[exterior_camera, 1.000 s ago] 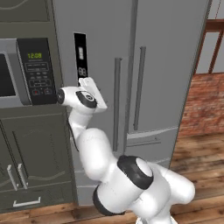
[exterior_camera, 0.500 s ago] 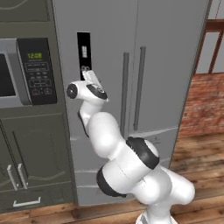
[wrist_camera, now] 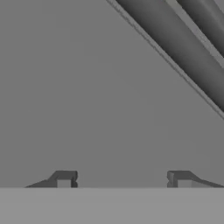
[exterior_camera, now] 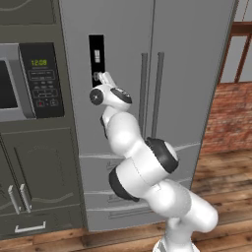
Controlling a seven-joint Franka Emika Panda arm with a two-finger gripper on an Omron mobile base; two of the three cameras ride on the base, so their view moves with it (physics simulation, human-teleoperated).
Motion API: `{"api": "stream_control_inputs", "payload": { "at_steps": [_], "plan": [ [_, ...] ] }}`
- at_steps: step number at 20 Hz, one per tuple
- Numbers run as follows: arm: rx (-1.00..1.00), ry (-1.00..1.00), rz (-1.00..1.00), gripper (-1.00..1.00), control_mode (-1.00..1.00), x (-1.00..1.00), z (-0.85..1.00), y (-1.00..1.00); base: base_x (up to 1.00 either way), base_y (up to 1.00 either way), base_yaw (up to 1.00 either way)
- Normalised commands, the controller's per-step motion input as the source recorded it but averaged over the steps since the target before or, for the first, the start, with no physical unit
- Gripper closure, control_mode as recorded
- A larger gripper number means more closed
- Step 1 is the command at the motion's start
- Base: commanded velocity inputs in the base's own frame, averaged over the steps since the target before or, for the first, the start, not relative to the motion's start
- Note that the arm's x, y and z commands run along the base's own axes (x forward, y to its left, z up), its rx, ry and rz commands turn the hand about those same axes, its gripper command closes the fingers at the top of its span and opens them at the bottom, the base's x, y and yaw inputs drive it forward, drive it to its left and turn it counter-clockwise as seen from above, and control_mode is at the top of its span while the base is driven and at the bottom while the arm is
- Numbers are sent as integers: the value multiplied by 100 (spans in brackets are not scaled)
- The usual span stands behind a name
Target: Place the steak on the counter behind the older steak on the same shelf of the fridge to maintain FIFO order. Close the fridge door when finished.
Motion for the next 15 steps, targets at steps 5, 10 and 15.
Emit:
{"api": "stream_control_inputs", "payload": {
  "at_steps": [5,10,15],
  "plan": [
    [8,-12,1,-100,-100,39,0,-15,0,0,0],
    [9,-8,0,-100,-100,35,0,-18,0,0,0],
    [7,-8,0,-100,-100,2,0,-26,0,0,0]
  ]
}}
